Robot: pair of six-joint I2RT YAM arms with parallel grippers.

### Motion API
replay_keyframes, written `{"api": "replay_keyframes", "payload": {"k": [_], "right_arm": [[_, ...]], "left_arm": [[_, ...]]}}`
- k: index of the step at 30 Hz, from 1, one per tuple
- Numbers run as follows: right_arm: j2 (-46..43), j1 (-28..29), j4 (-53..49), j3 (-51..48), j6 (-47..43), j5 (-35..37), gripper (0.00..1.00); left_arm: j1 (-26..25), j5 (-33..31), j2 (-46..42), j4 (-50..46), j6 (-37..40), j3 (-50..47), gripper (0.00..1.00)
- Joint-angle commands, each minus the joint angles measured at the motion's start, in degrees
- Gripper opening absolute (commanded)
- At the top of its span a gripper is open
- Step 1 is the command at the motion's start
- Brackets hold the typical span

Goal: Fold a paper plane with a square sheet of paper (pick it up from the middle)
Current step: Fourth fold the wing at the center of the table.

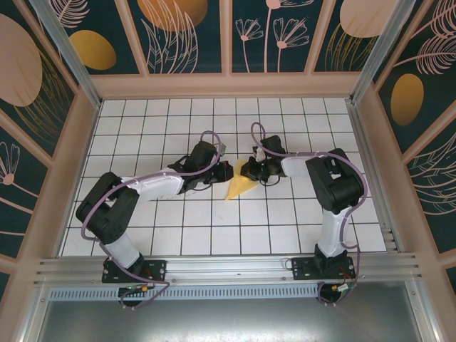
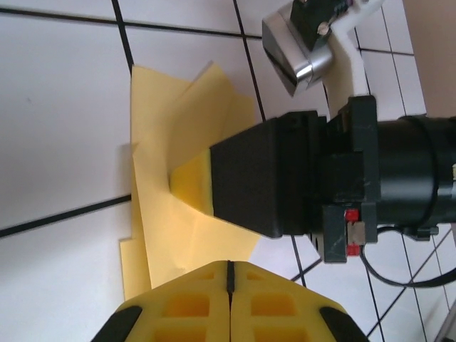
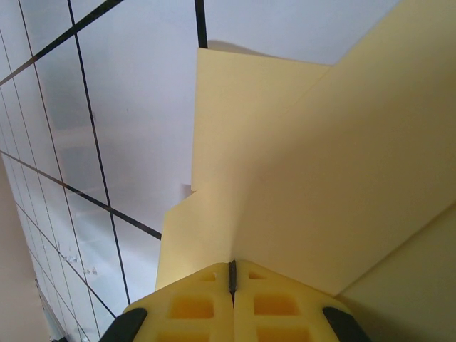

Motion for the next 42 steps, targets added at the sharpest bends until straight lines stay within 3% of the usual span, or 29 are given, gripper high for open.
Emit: {"api": "replay_keyframes", "payload": {"k": [1,12,30,42], "right_arm": [[4.28,-0.16,-6.81,-1.78,0.0,8.36,0.0],[4.72,0.19,-6.99,-1.9,0.53,8.35,0.0],[5.22,0.23,-8.08,-1.86,0.7,9.24,0.0],[5.27,0.27,-8.27,-2.02,0.63,9.24,0.0]], "left_arm": [[-1.13,3.41,2.95,2.26,-2.89,-1.45,0.08],[-2.39,6.8,7.94,3.74,-5.52,-0.74,0.12],[-2.47,3.9,9.22,0.29,-6.58,-3.88,0.13],[-2.48,5.56,3.62,2.23,-7.41,-5.6,0.14]]}}
